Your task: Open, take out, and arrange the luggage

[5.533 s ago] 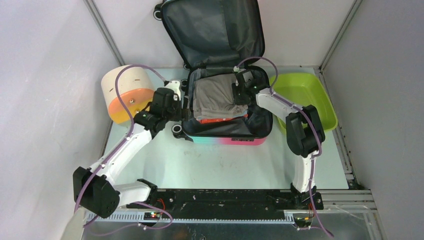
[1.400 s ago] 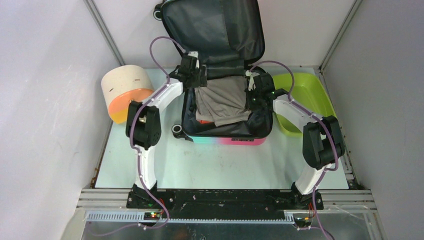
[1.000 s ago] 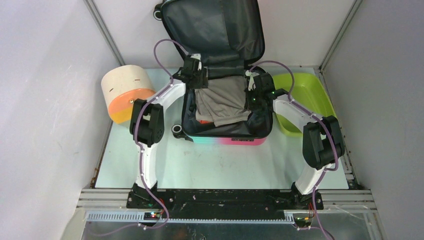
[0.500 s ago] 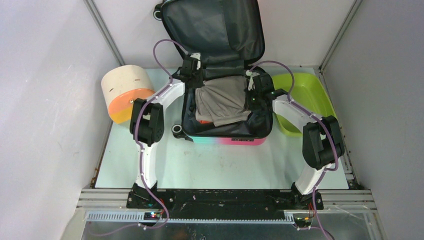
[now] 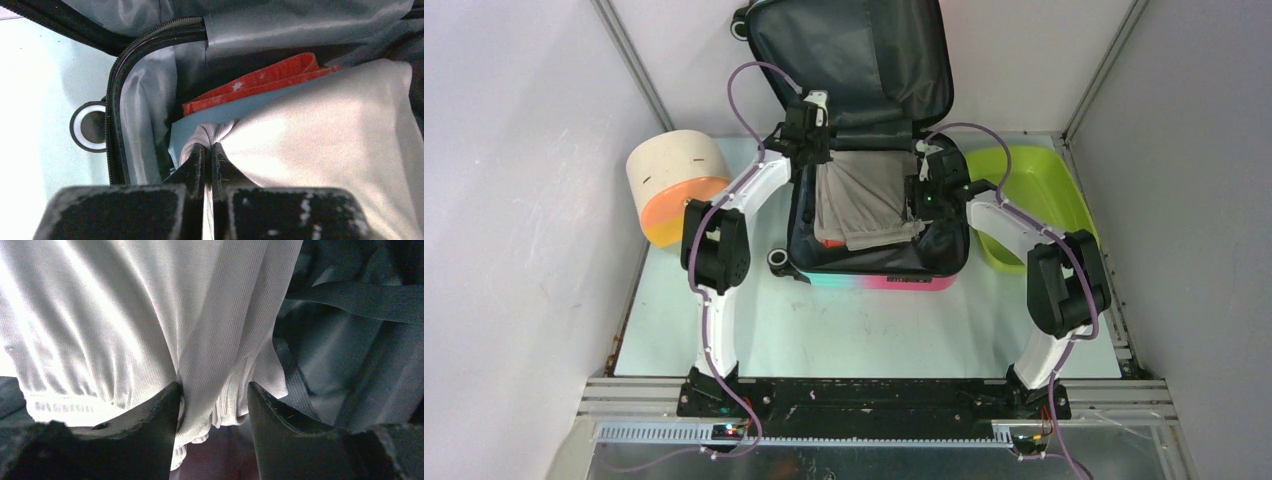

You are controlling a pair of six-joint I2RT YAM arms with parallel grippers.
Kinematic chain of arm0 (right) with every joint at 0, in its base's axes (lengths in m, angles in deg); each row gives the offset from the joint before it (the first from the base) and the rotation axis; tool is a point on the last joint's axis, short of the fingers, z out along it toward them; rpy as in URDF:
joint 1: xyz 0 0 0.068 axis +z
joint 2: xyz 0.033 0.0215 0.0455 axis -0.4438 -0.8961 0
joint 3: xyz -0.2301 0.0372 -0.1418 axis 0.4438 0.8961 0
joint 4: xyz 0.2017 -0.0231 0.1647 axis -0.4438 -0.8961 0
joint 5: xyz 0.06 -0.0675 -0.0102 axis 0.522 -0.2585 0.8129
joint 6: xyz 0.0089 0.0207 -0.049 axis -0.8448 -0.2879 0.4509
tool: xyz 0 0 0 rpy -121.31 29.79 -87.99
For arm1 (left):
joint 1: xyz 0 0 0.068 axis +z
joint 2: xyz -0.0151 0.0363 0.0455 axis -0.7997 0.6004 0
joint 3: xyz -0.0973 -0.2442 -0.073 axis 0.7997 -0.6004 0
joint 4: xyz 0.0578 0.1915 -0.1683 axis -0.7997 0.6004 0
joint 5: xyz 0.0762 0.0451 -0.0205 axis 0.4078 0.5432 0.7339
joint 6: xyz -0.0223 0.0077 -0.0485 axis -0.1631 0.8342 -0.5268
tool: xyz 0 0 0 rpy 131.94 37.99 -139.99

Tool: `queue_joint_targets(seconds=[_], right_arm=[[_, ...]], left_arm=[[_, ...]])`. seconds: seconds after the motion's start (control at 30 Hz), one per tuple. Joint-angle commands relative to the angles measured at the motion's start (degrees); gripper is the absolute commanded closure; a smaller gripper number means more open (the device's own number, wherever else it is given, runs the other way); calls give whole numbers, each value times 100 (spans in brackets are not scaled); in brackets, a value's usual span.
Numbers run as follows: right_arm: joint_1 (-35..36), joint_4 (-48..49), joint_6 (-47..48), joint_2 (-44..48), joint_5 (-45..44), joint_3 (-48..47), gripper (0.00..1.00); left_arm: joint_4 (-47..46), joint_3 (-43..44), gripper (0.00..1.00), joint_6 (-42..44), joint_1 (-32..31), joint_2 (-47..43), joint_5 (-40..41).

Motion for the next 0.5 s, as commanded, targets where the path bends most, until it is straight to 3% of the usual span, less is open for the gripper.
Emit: queue_joint_targets(seconds=[0.0, 0.23, 0.3, 0.47], right_arm=[[-19, 215, -70, -155, -19, 17, 45], [43, 321, -89, -331, 10, 9, 42], [39, 355, -104, -398, -8, 8, 46], [80, 413, 23, -424, -177, 5, 80]], left_arm=[[-57, 204, 100, 229, 85, -281, 40], [-129, 210, 100, 207, 92, -269, 10], [-137, 212, 100, 206, 85, -263, -3], [-103, 214, 100, 187, 90, -321, -56]])
